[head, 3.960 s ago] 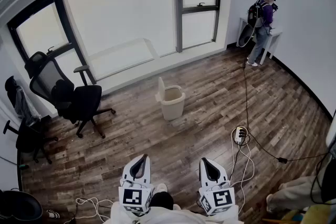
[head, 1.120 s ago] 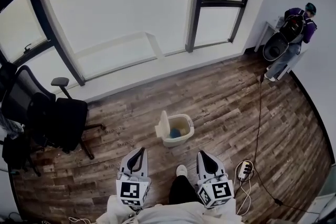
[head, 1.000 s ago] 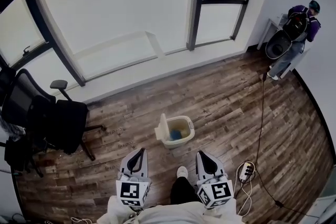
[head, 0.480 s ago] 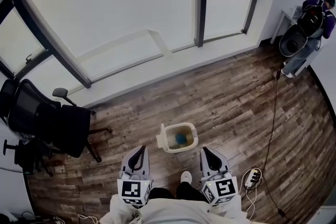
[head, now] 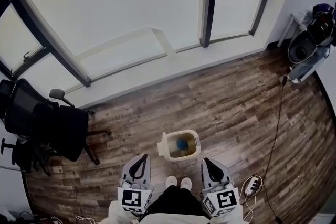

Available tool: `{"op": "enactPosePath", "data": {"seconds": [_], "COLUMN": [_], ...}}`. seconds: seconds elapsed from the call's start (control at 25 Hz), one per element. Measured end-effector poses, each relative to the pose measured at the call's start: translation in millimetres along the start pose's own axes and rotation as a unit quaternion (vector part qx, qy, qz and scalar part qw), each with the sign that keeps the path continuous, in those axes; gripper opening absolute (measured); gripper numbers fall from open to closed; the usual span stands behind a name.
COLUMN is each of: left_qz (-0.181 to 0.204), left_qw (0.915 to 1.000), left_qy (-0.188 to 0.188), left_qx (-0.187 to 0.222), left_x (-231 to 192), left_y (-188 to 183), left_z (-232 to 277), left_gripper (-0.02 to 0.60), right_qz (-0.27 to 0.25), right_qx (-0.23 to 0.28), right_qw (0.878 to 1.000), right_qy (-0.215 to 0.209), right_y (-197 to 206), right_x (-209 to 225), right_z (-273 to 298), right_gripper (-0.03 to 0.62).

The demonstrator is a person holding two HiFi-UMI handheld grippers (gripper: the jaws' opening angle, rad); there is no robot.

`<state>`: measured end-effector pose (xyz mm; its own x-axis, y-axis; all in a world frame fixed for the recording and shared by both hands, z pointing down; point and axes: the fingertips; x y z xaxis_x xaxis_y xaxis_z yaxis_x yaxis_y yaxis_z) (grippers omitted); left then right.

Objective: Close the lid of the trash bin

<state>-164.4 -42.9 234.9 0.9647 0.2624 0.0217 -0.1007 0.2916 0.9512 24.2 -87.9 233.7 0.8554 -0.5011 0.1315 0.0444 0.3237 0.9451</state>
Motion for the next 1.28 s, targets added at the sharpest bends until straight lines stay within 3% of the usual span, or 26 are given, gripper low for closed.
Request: {"op": "enactPosePath", "data": {"seconds": [0.12, 0.56, 0.92, 1.28], "left_qz": [-0.020, -0.048, -0.076, -0.093], "left_qw": [0.9997, 0.9979, 0.9942, 0.9900], "left_qy": [0.007, 0.022, 0.013, 0.013], "left_qx": [-0.012, -0.038, -0.075, -0.105], "left_x": [-8, -38, -66, -57], "left_y": [8, 91, 163, 242], "left_z": [17, 68, 98, 150], "left_gripper": [0.006, 0.006, 0.006, 0.006], "right_qz": [0.000, 0.005, 0.023, 0.052], "right_qx": [-0.005, -0.031, -0.057, -0.071], "right_qw": [1.000, 0.999, 0.998, 0.993], "right_qy": [0.006, 0.021, 0.034, 0.073], "right_y": [6, 62, 132, 198], "right_x": [5, 15, 22, 59], "right_z": [16, 77, 106, 135], "right_gripper": [0.023, 0.023, 0.023, 0.023]}}
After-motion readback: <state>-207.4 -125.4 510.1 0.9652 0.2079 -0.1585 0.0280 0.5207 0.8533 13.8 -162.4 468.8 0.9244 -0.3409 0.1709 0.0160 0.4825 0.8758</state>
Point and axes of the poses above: the fingertips, and each gripper's own axes: z forward along the fingers, x to its right, y out of its underside, and after that the axes turned 12 degrees about y, right-handed
